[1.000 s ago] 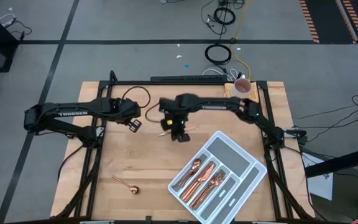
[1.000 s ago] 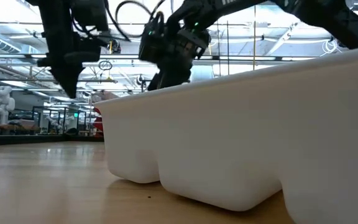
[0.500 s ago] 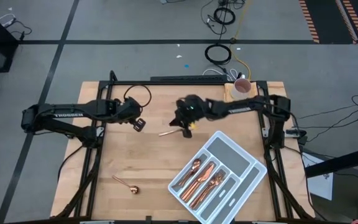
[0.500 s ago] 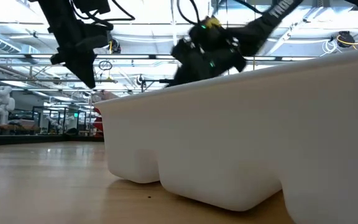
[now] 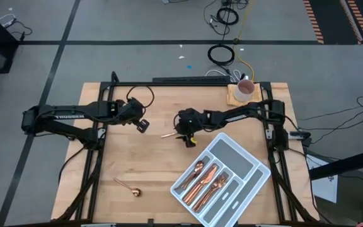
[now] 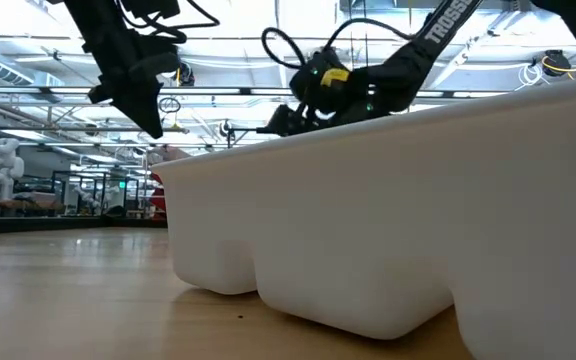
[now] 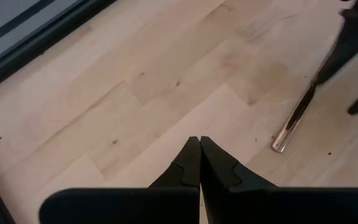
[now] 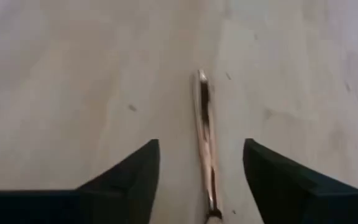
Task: Sort silverware
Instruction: Put the gold table knife into the cutlery tray with the other gold table knives
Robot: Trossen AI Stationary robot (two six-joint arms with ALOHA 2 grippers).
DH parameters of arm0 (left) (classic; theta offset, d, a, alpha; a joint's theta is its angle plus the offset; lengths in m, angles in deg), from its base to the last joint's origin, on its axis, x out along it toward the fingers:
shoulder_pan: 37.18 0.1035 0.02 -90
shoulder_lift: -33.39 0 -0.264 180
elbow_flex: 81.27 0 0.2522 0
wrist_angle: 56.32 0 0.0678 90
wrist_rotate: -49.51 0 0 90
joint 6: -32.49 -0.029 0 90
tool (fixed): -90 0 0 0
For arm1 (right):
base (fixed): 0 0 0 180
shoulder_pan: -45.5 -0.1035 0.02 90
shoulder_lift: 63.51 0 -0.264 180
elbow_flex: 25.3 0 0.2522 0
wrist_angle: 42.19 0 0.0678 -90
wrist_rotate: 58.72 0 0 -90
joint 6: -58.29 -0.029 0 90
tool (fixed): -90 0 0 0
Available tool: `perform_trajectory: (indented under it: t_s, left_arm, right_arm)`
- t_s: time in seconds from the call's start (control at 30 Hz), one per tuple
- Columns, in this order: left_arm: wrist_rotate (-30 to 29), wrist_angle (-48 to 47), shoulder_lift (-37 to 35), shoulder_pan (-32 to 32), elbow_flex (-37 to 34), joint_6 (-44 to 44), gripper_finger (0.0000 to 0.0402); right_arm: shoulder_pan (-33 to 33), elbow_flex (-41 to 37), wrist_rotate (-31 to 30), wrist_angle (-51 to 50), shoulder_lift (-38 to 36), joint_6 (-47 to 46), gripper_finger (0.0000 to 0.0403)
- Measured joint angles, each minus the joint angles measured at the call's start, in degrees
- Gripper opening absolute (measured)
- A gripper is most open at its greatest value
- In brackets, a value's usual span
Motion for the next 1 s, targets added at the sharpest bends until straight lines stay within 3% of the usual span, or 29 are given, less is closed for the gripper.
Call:
perform_trajectory:
  t_s: [0.2,0.33,0.57,0.73,1.0]
  left_arm:
    - [-0.1,1.0,0.0,0.0,-0.9,-1.2,0.0]
    - [0.0,2.1,0.1,0.0,-3.3,-1.2,0.0002]
    - [1.3,5.6,0.1,0.0,-8.8,0.4,0.0017]
    - [1.5,9.9,0.1,0.0,-11.9,0.5,0.0019]
    - [1.7,13.5,0.0,0.0,-14.0,0.5,0.002]
  right_arm:
    - [0.5,0.3,-0.7,-0.2,2.9,-0.7,0.0237]
    - [0.7,0.4,-0.4,0.3,5.4,-2.1,0.0226]
    - [1.2,0.8,-0.8,-0.3,9.7,-12.6,0.0202]
    - [1.1,1.1,-3.0,-0.4,11.3,-13.2,0.0149]
    - [1.0,1.1,-5.9,-0.2,11.4,-12.2,0.0014]
